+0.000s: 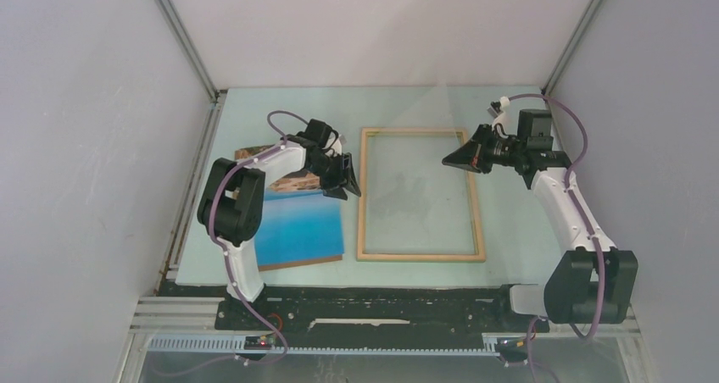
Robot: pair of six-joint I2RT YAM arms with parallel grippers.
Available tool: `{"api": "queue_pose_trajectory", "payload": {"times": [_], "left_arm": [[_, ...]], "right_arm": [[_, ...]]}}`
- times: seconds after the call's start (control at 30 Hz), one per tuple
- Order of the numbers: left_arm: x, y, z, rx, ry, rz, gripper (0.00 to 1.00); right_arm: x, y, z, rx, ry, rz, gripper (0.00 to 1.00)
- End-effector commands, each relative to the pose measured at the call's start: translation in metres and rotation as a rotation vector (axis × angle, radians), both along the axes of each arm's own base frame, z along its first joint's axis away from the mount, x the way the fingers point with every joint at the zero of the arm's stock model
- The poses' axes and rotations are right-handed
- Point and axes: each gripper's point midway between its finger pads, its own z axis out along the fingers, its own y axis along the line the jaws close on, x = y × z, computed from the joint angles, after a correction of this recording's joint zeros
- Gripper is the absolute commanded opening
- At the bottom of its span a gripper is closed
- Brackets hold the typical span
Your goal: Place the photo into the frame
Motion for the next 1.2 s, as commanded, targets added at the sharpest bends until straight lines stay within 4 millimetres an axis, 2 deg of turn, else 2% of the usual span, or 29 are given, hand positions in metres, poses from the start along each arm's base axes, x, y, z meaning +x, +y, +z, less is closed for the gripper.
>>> {"api": "queue_pose_trajectory", "payload": {"times": [0.0,0.1,0.17,0.53,1.17], "left_arm": [[-0.004,-0.006,-0.005,-0.026,0.022,-0.014,0.55],[-0.004,-0.007,-0.004,-0.026,0.019,-0.018,0.53],[-0.004,-0.007,-0.005,-0.023,0.017,-0.018,0.51],[-0.003,-0.008,-0.006,-0.024,0.020,-0.017,0.48],[-0.004,-0.009,-0.005,-0.031,0.021,-0.025,0.46]], "right_arm": [[0.006,0.006,0.012,0.037,-0.053,0.031,0.00],[0.009,0.006,0.008,0.039,-0.042,0.031,0.00],[0.006,0.015,0.007,0.041,-0.041,0.058,0.00],[0.004,0.019,0.017,0.052,-0.071,0.065,0.00],[0.016,0.017,0.001,0.048,-0.040,0.058,0.00]]}}
